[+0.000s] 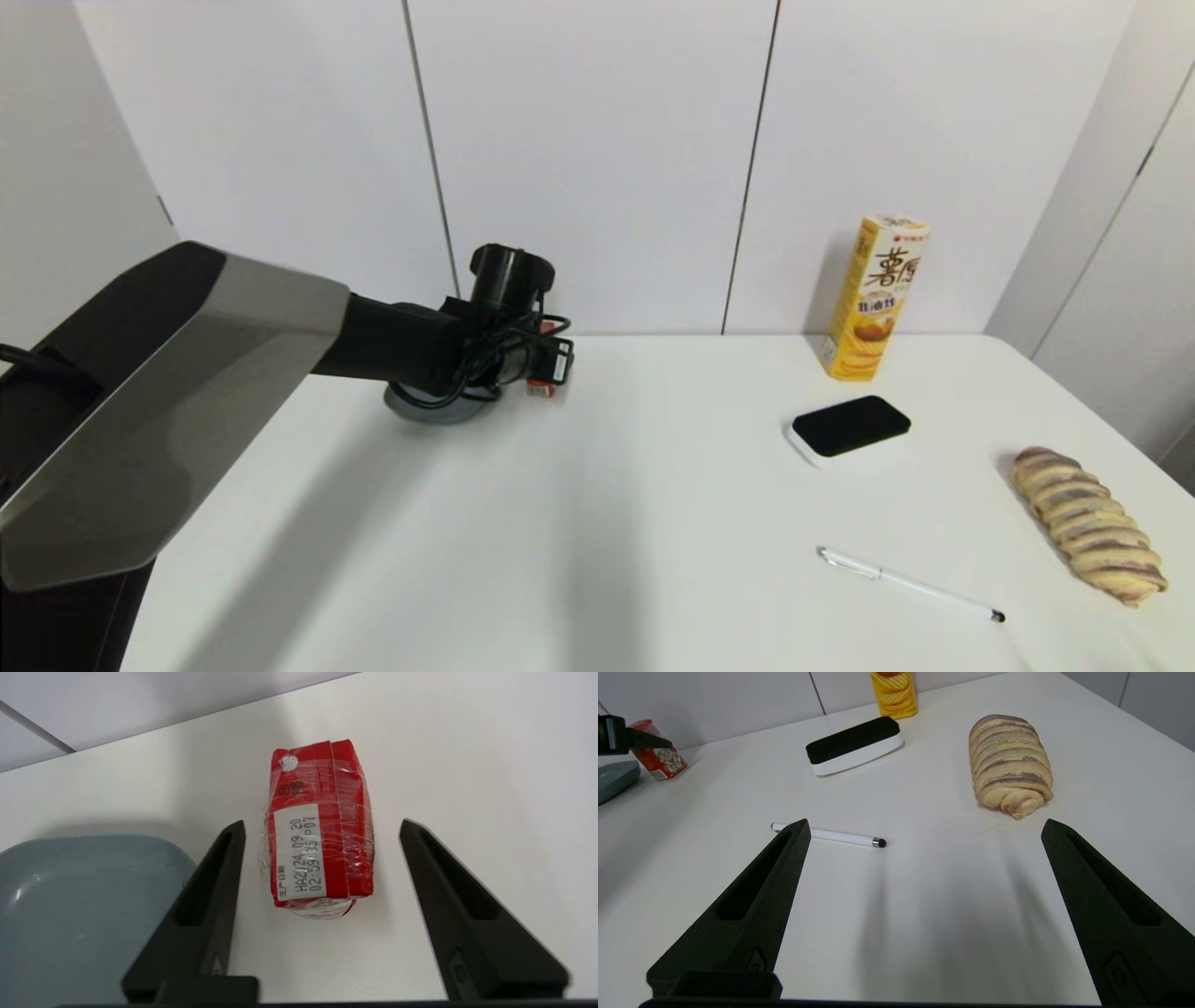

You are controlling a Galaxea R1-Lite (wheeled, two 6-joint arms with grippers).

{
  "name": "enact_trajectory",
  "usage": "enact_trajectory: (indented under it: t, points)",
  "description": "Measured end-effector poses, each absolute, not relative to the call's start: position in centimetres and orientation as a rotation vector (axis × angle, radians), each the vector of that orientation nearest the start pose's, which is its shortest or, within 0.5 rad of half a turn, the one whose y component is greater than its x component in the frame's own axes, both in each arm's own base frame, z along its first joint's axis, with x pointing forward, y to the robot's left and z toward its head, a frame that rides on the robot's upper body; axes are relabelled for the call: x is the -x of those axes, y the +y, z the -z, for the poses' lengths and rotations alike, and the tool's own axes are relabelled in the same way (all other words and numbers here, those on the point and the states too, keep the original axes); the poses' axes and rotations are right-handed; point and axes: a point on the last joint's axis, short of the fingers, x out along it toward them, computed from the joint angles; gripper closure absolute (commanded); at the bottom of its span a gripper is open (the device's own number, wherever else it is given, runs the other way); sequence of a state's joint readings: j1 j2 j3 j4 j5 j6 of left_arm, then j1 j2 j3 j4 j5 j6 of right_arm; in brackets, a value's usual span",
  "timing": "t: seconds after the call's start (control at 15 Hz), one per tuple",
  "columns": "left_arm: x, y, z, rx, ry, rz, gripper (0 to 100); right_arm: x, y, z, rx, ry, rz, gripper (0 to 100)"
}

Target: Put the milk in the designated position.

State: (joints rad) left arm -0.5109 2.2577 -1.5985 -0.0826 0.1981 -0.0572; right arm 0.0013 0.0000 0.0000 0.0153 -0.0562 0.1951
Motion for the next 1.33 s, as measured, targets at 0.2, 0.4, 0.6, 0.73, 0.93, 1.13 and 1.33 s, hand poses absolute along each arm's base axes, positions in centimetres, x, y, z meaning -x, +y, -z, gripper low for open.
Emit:
enact_trajectory:
  t: [0.2,0.4,0.6,0.73,0.93,1.13,1.33]
  points:
    - [-40.1,-21.9,-13.7,-0.113,0.542,0.283,0,2.3,-0.1,-7.4,-0.195,0.01,0.056,0]
    - [-38.8,-21.3,-15.5,-0.105,0.537,0.287,0,2.3,-0.1,-7.4,-0.195,0.01,0.057,0]
    - [-35.9,-20.2,-17.2,-0.111,0.547,0.298,0,2.3,-0.1,-7.4,-0.195,0.01,0.056,0]
    - [-33.3,-19.4,-18.5,-0.112,0.542,0.312,0,2.3,-0.1,-7.4,-0.195,0.01,0.057,0]
    - [-29.0,-17.7,-19.9,-0.099,0.49,0.338,0,2.3,-0.1,-7.4,-0.195,0.01,0.056,0]
    - [-25.0,-15.1,-21.9,-0.059,0.381,0.347,0,2.3,-0.1,-7.4,-0.195,0.01,0.056,0]
    - [-20.9,-11.1,-23.5,-0.043,0.293,0.307,0,2.3,-0.1,-7.4,-0.194,0.01,0.057,0]
